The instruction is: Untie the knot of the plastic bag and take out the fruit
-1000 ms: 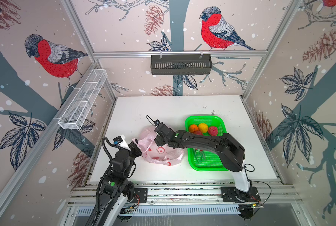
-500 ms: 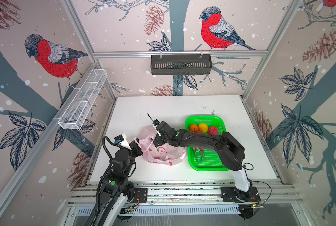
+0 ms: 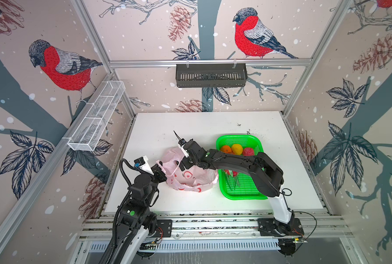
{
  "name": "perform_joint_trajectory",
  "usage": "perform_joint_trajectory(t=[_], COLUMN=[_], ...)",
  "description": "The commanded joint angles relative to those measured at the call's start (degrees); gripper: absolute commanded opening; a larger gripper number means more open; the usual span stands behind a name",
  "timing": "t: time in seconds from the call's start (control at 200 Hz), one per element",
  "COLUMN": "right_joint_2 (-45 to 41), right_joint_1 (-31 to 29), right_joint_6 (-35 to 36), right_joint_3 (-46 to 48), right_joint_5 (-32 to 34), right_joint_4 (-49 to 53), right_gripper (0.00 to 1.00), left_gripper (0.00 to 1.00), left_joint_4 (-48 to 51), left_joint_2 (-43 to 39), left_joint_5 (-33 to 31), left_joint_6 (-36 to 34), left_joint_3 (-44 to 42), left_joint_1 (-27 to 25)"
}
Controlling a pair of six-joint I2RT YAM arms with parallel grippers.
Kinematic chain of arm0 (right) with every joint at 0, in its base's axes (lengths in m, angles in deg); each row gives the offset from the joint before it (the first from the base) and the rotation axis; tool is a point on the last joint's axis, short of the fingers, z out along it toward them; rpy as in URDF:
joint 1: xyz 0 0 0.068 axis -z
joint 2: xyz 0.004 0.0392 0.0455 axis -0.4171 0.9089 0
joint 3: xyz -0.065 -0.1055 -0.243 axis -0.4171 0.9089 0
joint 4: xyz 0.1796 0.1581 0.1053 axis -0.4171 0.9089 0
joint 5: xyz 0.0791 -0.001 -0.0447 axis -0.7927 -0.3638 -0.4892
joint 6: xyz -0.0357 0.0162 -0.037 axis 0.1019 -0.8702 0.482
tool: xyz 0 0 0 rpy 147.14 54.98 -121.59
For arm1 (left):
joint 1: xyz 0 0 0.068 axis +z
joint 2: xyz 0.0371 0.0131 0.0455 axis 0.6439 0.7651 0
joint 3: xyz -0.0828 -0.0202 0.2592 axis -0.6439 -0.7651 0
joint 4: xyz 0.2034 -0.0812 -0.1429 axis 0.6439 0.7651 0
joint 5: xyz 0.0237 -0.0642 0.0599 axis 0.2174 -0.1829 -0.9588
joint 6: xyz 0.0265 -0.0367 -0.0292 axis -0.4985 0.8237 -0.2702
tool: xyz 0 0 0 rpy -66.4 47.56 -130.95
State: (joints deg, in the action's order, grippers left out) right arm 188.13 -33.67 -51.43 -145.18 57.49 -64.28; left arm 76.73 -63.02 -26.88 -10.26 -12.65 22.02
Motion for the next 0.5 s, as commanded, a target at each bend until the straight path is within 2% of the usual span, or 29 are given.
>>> perform_joint_trajectory(t=[0.0,0.495], right_joint_2=[0.58,-1.43], right_joint_1=[0.05,-3.56], right_joint_6=[0.03,-2.69], right_joint_3=[-0.64,0.45], right_joint_5=[-0.96,2.1], right_joint_4=[0.14,2.8], right_gripper=[0.99,0.91], left_gripper=[0.0,0.0], left_joint_4=[-3.51,-4.58], left_joint_2=[0.27,0.88], left_joint_5=[0.39,1.01], left_joint_6=[-0.31,-0.31], left_joint_3=[-0.07,-0.8], left_joint_1=[0.01,-0.02])
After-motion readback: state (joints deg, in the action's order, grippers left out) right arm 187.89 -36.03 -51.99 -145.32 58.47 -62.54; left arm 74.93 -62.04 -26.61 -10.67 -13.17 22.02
